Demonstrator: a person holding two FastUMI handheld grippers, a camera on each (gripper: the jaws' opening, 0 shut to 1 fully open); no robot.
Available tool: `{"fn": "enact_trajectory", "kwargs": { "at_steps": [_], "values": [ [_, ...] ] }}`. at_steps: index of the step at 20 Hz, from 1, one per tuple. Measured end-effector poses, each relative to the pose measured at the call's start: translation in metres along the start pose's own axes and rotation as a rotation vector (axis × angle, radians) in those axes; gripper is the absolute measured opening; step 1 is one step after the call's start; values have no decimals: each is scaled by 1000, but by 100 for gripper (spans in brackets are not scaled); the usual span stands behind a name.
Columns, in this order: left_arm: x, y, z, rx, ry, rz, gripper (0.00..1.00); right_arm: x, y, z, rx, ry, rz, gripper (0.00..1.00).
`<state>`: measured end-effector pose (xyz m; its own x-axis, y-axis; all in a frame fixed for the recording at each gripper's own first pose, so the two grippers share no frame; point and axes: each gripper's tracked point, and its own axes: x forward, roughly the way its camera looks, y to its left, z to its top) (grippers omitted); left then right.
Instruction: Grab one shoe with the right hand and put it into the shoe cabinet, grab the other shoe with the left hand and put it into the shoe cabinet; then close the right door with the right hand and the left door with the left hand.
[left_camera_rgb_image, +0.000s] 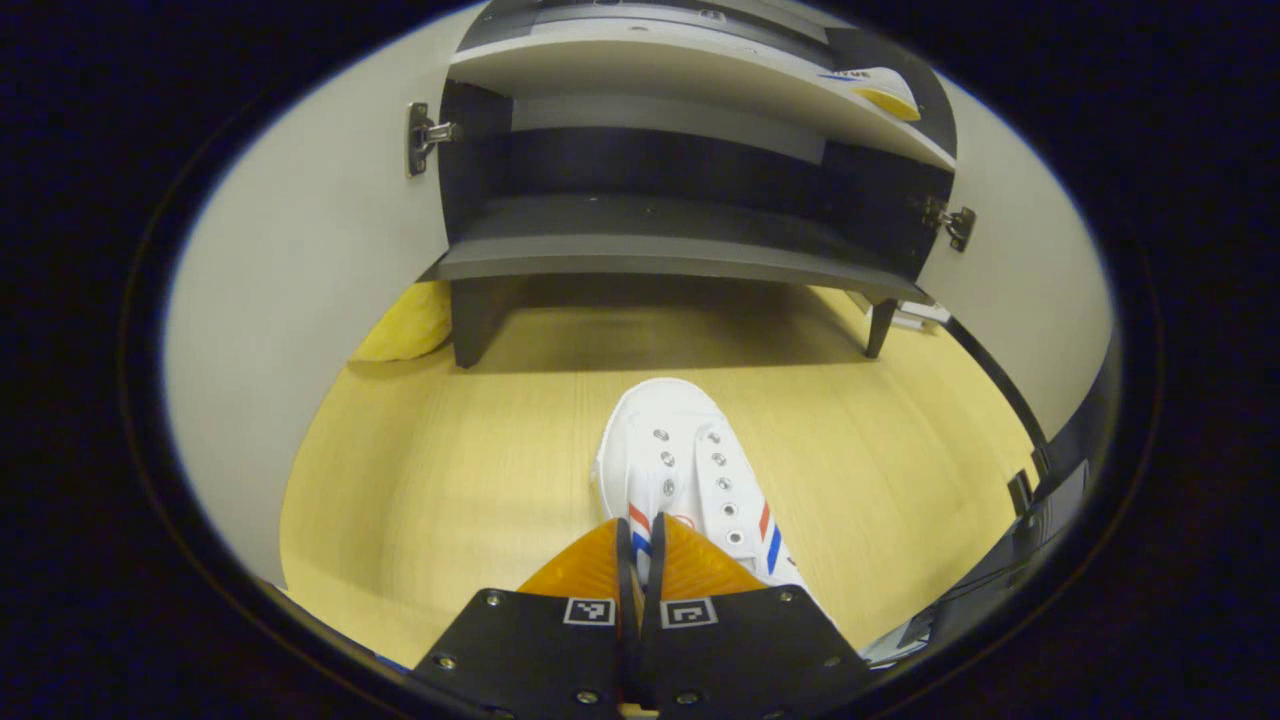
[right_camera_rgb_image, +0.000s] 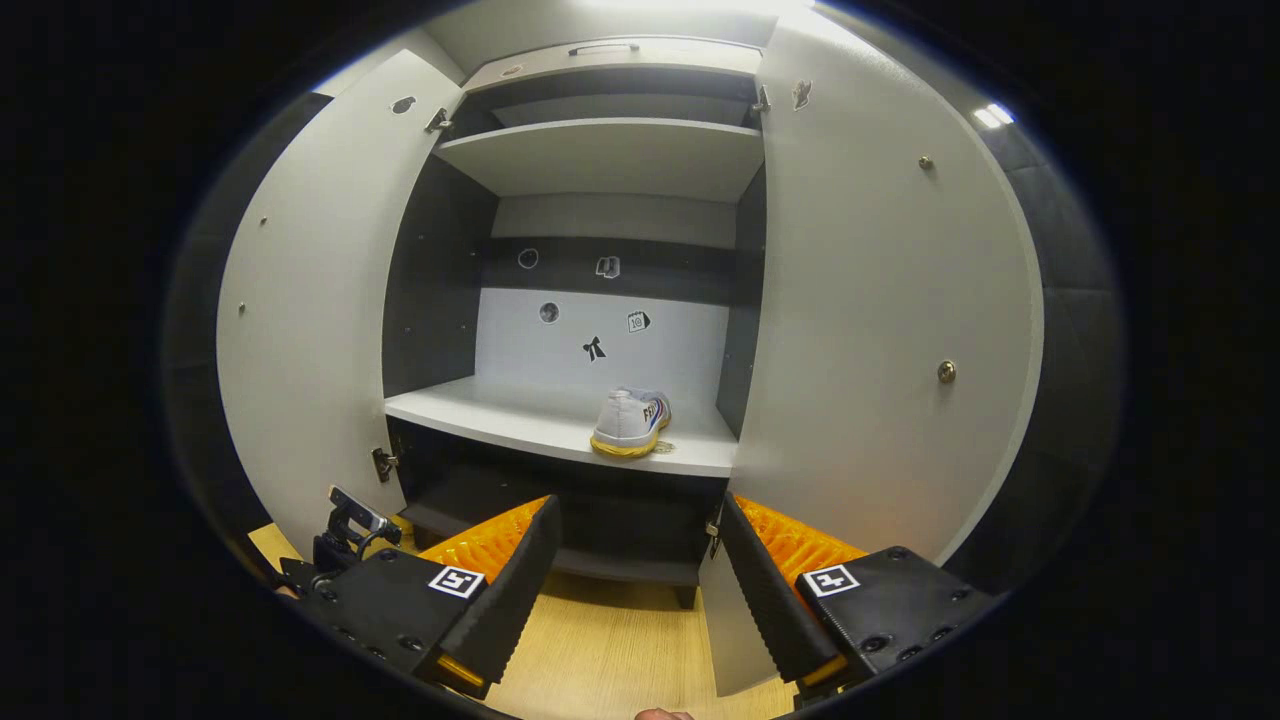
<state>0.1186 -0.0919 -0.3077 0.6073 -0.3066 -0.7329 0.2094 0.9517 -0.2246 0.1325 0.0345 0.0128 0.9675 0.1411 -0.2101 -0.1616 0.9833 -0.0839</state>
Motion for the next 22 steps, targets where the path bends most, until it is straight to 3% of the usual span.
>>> {"fn": "enact_trajectory", "kwargs": {
  "at_steps": [14, 19, 22],
  "values": [
    [-115, 10, 128, 35, -341, -62, 0, -19, 15, 11, 12, -27, 35, 100],
    [-142, 17, 146, 42, -463, -84, 1, -26, 15, 14, 15, -40, 47, 97],
    [-130, 12, 141, 51, -518, -80, 0, -24, 17, 13, 15, -37, 55, 97]
  ]
}}
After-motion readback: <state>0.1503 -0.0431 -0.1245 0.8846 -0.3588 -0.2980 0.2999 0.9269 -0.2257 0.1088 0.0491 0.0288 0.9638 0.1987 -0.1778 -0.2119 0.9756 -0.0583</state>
